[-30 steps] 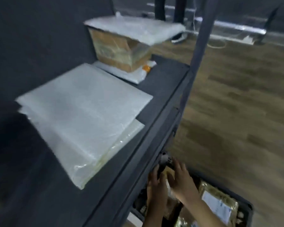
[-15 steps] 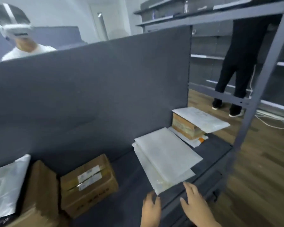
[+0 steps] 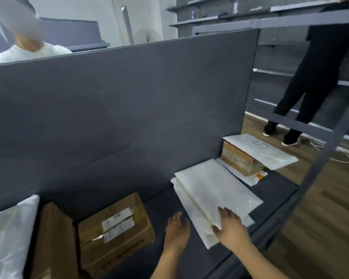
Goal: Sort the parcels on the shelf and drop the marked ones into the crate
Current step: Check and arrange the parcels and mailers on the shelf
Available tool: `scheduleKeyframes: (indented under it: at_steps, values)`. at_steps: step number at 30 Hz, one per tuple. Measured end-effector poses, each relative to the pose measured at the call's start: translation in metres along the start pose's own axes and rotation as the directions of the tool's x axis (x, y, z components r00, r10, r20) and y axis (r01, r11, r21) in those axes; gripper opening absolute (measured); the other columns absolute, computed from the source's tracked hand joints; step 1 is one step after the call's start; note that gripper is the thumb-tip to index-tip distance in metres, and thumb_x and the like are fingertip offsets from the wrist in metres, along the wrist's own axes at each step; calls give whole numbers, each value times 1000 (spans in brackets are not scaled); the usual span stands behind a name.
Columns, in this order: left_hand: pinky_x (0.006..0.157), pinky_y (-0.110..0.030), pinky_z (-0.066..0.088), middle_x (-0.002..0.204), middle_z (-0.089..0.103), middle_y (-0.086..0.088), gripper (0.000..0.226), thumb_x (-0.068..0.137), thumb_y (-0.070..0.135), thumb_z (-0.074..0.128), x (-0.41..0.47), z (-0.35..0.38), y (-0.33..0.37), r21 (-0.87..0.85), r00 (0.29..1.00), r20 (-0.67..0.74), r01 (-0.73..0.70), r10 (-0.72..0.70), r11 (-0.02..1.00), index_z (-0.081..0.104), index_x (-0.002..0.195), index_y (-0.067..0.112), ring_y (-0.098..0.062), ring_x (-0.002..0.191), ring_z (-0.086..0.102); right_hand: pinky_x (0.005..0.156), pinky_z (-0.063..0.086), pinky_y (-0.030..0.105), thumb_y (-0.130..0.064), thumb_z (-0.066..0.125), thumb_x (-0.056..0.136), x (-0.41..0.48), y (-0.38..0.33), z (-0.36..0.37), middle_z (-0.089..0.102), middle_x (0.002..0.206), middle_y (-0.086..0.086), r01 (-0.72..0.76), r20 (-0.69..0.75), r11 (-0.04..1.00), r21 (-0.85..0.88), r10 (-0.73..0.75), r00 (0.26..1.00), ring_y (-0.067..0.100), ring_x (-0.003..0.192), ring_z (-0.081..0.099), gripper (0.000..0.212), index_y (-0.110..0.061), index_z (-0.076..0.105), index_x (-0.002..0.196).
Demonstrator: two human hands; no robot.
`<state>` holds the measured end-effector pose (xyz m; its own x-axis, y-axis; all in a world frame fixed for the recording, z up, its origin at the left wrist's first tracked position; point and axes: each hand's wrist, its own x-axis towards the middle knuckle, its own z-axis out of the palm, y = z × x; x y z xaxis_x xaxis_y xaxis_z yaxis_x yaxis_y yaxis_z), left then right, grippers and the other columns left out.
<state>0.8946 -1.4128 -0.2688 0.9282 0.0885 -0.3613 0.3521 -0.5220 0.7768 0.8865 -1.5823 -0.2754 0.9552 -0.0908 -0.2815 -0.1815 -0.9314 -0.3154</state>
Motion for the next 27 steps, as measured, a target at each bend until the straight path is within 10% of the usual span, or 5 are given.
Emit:
scheduleKeyframes:
  at_steps: [13,27]
  values:
    - [106,-31,34,146,40,-9,43,97,25,44,75,-2,-17,37,984,174,21,-27,999,42,139,14,-24,133,40,109,32,52,-37,45,95,77,-21,47,-9,160,8,-166,112,981,-104,177,978,39,145,5,78,-23,-8,151]
    - [105,-32,36,145,40,-9,43,98,24,45,86,-18,-6,44,989,140,35,-41,998,44,139,13,-24,132,42,61,44,32,-11,36,93,56,-13,-25,58,123,3,-166,-299,965,-203,101,949,27,89,65,50,-18,29,142]
